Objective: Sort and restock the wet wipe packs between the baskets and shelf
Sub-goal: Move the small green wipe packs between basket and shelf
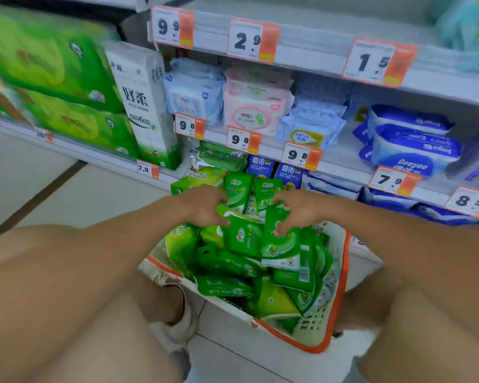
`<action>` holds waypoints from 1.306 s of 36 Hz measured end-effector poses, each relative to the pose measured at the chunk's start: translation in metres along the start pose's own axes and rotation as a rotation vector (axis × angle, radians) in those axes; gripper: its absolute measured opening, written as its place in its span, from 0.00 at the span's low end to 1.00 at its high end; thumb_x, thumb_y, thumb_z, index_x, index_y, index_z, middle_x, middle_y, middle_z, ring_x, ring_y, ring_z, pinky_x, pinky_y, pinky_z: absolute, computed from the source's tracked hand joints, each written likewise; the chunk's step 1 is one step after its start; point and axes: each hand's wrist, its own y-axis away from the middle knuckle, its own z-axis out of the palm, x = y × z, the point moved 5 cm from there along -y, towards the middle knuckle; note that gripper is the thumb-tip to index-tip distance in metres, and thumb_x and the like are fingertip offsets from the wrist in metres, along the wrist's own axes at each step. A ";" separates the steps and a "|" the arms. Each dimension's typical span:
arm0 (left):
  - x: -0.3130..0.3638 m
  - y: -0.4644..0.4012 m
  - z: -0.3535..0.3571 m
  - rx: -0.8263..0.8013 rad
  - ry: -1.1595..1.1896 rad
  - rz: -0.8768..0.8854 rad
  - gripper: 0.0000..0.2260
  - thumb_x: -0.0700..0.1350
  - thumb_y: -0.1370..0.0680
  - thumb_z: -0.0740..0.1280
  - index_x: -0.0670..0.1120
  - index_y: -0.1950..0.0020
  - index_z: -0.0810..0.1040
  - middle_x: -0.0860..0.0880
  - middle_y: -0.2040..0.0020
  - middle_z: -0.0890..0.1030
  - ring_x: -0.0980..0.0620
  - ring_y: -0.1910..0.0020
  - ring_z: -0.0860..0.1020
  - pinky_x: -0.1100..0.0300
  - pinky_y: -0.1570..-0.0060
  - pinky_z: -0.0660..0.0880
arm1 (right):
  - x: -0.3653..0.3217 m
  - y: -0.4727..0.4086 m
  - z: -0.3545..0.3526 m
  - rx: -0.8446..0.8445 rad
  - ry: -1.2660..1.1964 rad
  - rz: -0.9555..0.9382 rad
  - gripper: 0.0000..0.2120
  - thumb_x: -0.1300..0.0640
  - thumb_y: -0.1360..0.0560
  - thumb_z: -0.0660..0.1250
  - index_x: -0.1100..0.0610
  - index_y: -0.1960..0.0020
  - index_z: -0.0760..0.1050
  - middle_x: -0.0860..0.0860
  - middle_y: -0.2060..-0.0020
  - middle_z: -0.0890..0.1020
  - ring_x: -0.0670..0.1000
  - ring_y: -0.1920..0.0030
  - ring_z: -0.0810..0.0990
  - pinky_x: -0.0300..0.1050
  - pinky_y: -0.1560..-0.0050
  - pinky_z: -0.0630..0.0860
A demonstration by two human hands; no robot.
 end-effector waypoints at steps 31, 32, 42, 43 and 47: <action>-0.015 -0.075 -0.061 -0.044 1.293 -0.113 0.12 0.34 0.27 0.73 0.40 0.44 0.81 0.43 0.52 0.86 0.48 0.54 0.84 0.54 0.53 0.82 | 0.030 -0.053 -0.078 0.001 -1.227 -0.069 0.18 0.60 0.32 0.74 0.67 0.44 0.80 0.58 0.55 0.85 0.53 0.57 0.83 0.47 0.55 0.82; -0.013 -0.073 -0.070 -0.058 1.339 -0.097 0.10 0.35 0.24 0.70 0.40 0.43 0.81 0.44 0.51 0.86 0.49 0.56 0.85 0.56 0.56 0.82 | 0.029 -0.050 -0.081 -0.010 -1.314 -0.088 0.21 0.59 0.33 0.73 0.67 0.42 0.79 0.57 0.53 0.85 0.53 0.56 0.83 0.47 0.53 0.82; 0.019 -0.061 -0.085 0.020 1.511 -0.196 0.13 0.42 0.20 0.67 0.43 0.37 0.79 0.44 0.44 0.84 0.49 0.48 0.83 0.57 0.56 0.82 | -0.004 -0.033 -0.076 0.008 -1.547 -0.180 0.04 0.66 0.22 0.66 0.60 0.52 0.79 0.54 0.61 0.86 0.48 0.64 0.85 0.42 0.62 0.83; 0.020 -0.059 -0.083 0.052 1.602 -0.210 0.13 0.44 0.20 0.67 0.42 0.37 0.79 0.44 0.45 0.85 0.48 0.49 0.84 0.57 0.56 0.82 | -0.006 -0.034 -0.071 0.041 -1.552 -0.163 0.04 0.66 0.22 0.67 0.60 0.51 0.80 0.56 0.59 0.86 0.50 0.62 0.85 0.44 0.59 0.83; 0.033 -0.037 -0.060 0.108 1.781 -0.211 0.23 0.58 0.29 0.72 0.44 0.42 0.78 0.46 0.53 0.84 0.50 0.54 0.84 0.55 0.53 0.80 | -0.001 -0.043 -0.046 0.173 -1.553 0.009 0.07 0.64 0.22 0.68 0.64 0.45 0.79 0.61 0.52 0.85 0.57 0.56 0.85 0.57 0.50 0.82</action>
